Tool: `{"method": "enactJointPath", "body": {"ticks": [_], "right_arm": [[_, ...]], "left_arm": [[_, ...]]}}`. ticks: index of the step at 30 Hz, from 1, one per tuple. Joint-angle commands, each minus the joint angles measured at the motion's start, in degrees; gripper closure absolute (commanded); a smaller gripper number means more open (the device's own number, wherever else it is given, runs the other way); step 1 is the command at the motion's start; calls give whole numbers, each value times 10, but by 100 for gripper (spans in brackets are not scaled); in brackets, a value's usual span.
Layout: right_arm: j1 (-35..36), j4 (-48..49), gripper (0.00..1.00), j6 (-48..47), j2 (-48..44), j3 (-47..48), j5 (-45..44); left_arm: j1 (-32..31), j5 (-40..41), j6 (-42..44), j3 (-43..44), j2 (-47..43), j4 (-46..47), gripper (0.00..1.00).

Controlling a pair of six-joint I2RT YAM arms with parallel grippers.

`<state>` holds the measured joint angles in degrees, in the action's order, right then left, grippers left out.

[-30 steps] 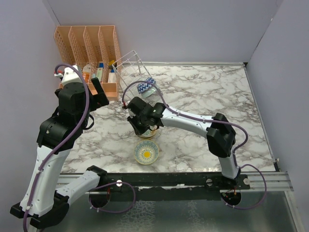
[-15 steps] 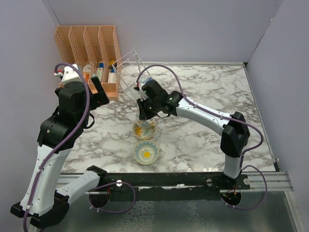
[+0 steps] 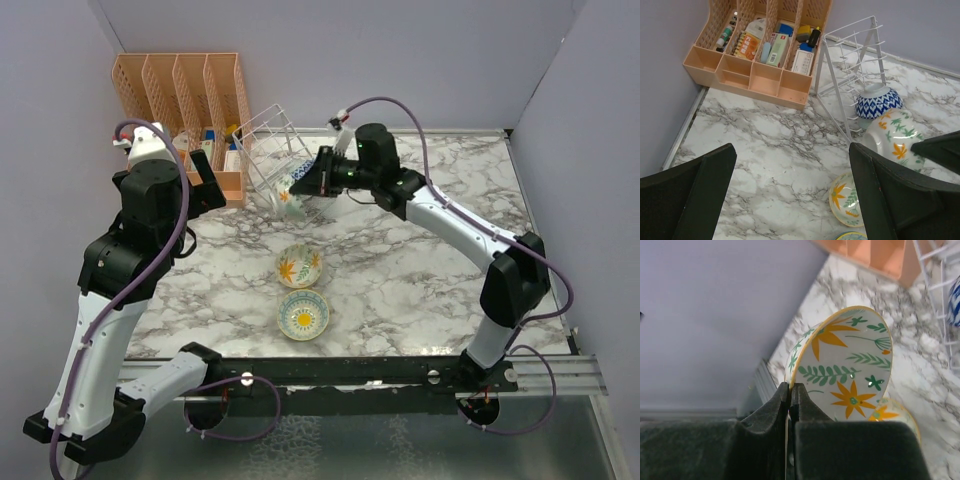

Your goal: Load the bowls into the dish rack

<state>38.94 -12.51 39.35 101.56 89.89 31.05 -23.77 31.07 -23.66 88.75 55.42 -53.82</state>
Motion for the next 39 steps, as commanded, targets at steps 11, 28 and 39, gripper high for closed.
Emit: {"method": "enactJointPath", "body": {"ticks": [11,28,39], "right_arm": [[-50,582,99,418,47,-76,-253],[-17,658,99,536,189,-53,-433],[-3,659,99,548,196,-91,-468]], "left_arm": [[-4,10,47,21,12,10,1],[-4,-2,85,-9,16,16,1],[-4,-7,90,-30,7,20,1]]}}
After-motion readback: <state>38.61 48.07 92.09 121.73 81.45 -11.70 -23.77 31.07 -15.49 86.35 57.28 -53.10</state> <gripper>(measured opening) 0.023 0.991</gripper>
